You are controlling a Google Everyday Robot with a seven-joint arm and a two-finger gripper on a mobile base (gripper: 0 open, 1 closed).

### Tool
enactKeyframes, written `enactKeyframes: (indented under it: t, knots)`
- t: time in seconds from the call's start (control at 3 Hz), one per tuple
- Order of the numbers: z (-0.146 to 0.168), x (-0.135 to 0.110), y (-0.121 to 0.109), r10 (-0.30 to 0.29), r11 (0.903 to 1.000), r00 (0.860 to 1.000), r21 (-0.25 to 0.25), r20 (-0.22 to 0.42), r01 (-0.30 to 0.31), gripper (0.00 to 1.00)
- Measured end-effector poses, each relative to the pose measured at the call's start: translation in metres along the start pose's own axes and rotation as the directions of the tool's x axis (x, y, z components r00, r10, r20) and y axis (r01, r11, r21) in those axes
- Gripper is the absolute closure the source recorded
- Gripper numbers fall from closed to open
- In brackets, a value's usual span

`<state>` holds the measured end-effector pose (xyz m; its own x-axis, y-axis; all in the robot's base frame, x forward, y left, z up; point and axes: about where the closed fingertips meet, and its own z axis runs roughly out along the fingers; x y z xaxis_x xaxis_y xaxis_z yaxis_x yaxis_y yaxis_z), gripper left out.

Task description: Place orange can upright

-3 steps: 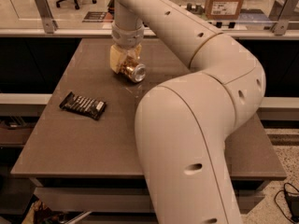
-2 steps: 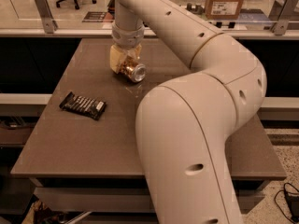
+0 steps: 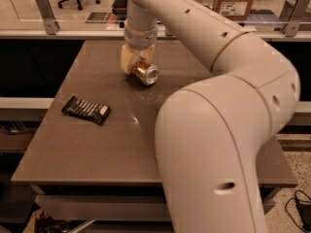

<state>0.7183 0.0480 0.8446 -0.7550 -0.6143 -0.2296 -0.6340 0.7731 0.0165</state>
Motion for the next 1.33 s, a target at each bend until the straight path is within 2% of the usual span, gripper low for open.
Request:
enactKeyframes:
  t: [0.67,1.0,1.33]
  knots:
    - [-0.042,0.037,-0.024,0.086,0.9954,0.992,0.035,0.091,-0.089,1.0]
    - [-0.06,0.048,-0.032,0.119,0.991,0.979,0.042,0.165,-0.127,1.0]
    - [-0.083,0.049,-0.042,0.139,0.9866,0.957,0.047,0.254,-0.156,1.0]
